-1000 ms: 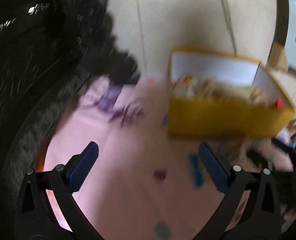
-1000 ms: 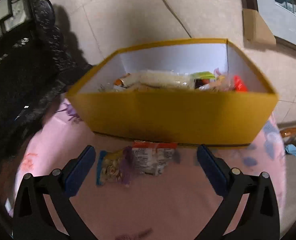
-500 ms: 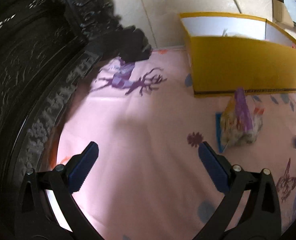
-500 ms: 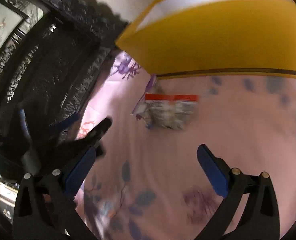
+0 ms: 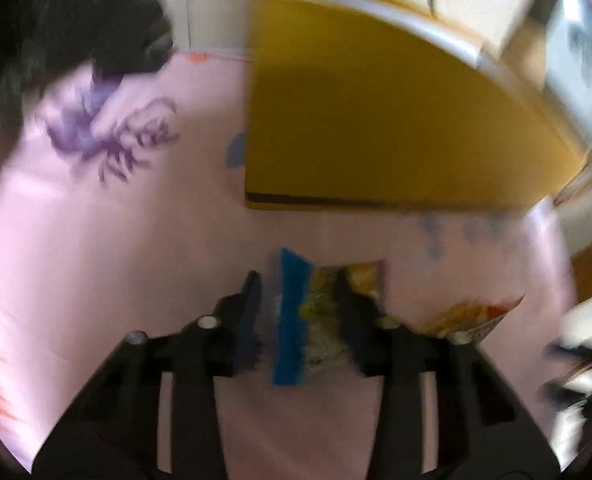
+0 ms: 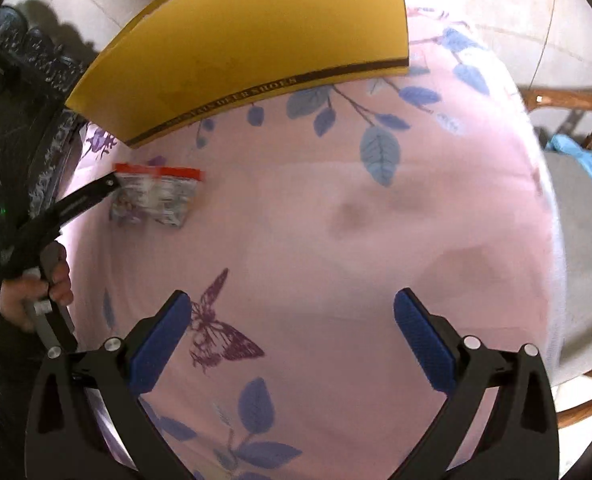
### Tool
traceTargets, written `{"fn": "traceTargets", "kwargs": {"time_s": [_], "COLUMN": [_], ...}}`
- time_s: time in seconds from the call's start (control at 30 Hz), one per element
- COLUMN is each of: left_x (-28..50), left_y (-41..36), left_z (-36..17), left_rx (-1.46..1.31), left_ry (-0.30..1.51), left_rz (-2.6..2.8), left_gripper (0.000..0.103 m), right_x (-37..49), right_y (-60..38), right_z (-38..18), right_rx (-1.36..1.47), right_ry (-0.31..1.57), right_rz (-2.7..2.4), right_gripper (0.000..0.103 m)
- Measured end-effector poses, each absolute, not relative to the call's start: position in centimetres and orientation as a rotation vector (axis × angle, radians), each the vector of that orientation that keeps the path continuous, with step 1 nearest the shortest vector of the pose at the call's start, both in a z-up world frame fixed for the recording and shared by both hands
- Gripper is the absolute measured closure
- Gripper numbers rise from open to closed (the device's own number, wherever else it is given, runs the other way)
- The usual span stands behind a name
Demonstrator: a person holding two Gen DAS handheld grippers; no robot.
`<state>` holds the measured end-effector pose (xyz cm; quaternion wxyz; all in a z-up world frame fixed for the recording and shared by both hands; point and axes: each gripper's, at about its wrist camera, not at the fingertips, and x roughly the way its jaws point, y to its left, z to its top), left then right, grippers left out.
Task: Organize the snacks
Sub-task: 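Grasp the blue-purple cartoon snack bag with the left gripper while the right grasps the orange-striped bag, then carry both snack bags over the box and release them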
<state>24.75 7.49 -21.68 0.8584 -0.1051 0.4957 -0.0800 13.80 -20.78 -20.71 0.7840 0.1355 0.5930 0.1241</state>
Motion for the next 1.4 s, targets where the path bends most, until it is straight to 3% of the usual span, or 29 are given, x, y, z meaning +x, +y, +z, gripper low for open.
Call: {"fn": "traceTargets", "kwargs": {"time_s": [0.2, 0.27, 0.3, 0.33, 0.43, 0.57, 0.77, 0.8, 0.83, 0.87, 0.93, 1.13, 1.4], "left_x": [23.3, 23.0, 22.6, 22.2, 21.3, 21.1, 20.7, 21.0, 21.2, 21.2, 21.3, 20.7, 19.9], "left_y": [6.6, 6.6, 6.4, 6.5, 6.2, 4.3, 3.6, 3.8, 4.5, 5.0, 5.3, 5.4, 4.9], "left_z": [-21.1, -20.7, -20.3, -19.6, -17.9, -19.2, -22.5, -22.8, -22.8, -22.5, -21.7, -19.7, -10.1], "left_rx": [-0.068, -0.043, -0.036, -0.037, -0.005, 0.263, 0.273, 0.237, 0.172, 0.142, 0.132, 0.04, -0.097], "left_ry": [1.05, 1.073, 1.064, 1.023, 0.887, 0.956, 1.001, 1.026, 1.042, 1.041, 1.049, 1.07, 0.844], "left_rz": [-0.18, -0.133, -0.111, -0.095, -0.17, -0.229, -0.236, -0.244, -0.249, -0.223, -0.213, -0.223, -0.148], "left_gripper": [0.082, 0.048, 0.008, 0.002, 0.002, 0.002, 0.002, 0.002, 0.008, 0.015, 0.048, 0.051, 0.051], "right_x": [14.3, 14.8, 15.0, 15.3, 16.3, 16.3, 20.0, 20.4, 20.9, 21.5, 21.5, 18.6, 19.3], "right_y": [-21.8, -20.8, -20.2, -19.4, -16.5, -12.1, -8.6, -8.1, -7.8, -7.9, -8.0, -9.8, -14.0], "right_z": [-19.8, -19.2, -19.1, -18.8, -17.8, -16.3, -20.2, -20.7, -21.2, -21.3, -21.6, -19.0, -10.0], "right_rx": [0.304, 0.297, 0.29, 0.274, 0.133, -0.231, -0.298, -0.306, -0.293, -0.241, -0.235, -0.115, 0.036], "right_ry": [1.26, 1.22, 1.203, 1.178, 1.1, 0.82, 0.895, 0.905, 0.944, 0.984, 1.031, 1.02, 0.83], "right_rz": [0.25, 0.264, 0.271, 0.278, 0.323, 0.541, 0.763, 0.769, 0.798, 0.801, 0.736, 0.656, 0.627], "right_gripper": [0.001, 0.001, 0.001, 0.001, 0.001, 0.001, 0.001, 0.012, 0.042, 0.057, 0.068, 0.073, 0.073]}}
